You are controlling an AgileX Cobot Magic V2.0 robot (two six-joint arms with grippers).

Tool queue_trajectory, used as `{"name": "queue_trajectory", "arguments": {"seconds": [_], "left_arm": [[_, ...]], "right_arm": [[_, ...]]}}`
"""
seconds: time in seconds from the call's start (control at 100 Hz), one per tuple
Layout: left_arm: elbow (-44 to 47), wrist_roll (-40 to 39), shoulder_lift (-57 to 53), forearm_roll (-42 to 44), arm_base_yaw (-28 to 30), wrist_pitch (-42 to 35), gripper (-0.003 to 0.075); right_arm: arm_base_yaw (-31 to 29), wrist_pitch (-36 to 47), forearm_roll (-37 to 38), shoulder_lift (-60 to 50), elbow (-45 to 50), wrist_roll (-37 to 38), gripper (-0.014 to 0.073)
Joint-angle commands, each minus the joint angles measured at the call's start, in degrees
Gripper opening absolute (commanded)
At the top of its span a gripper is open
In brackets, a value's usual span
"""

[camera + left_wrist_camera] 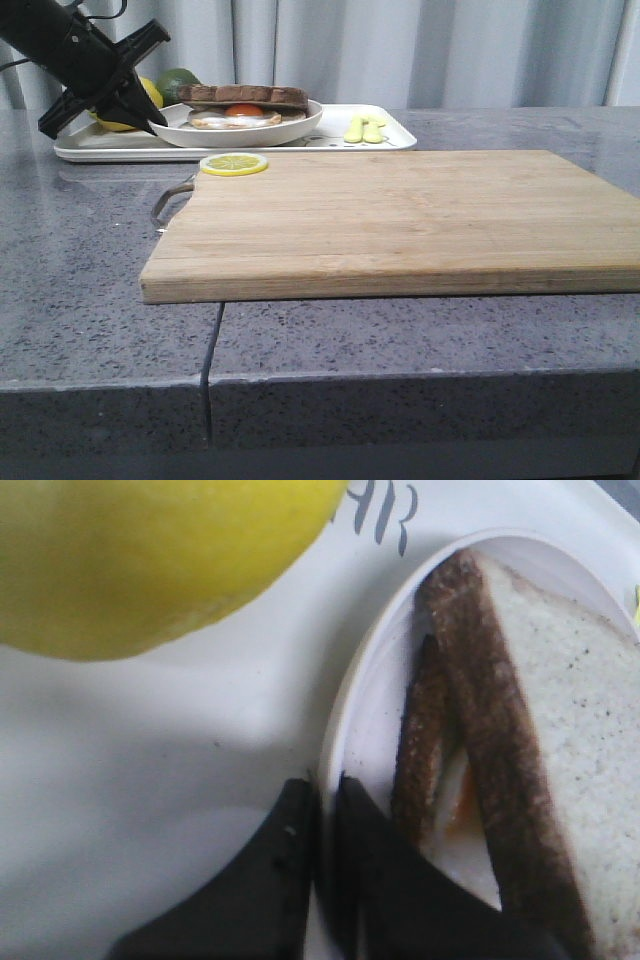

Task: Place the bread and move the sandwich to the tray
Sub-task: 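Lower the plate onto the tray and open the left gripper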

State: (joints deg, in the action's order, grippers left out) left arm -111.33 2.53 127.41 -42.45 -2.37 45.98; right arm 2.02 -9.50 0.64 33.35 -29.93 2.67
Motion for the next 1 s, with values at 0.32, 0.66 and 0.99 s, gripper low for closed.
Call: {"name": "queue_trajectory", "arguments": {"seconds": [0.32,0.66,0.99], "left_arm": [[-2.21,-0.61,-4.17,-3.10,-0.08,-0.43,0.0217],[-5.17,-0.61,-4.29,-0.03,1.24,5.75,0.0225],[-16.89,-2.53,-5.60,9.53,1.49,16.57,0.0225]], "right_arm": [[-0.35,5.08,0.40,-0.07,-1.49,0.02,0.0405],[-0.35,5.08,0.40,-0.07,-1.49,0.02,0.0405],[-0.35,5.08,0.40,-0.07,-1.49,0.02,0.0405]]}}
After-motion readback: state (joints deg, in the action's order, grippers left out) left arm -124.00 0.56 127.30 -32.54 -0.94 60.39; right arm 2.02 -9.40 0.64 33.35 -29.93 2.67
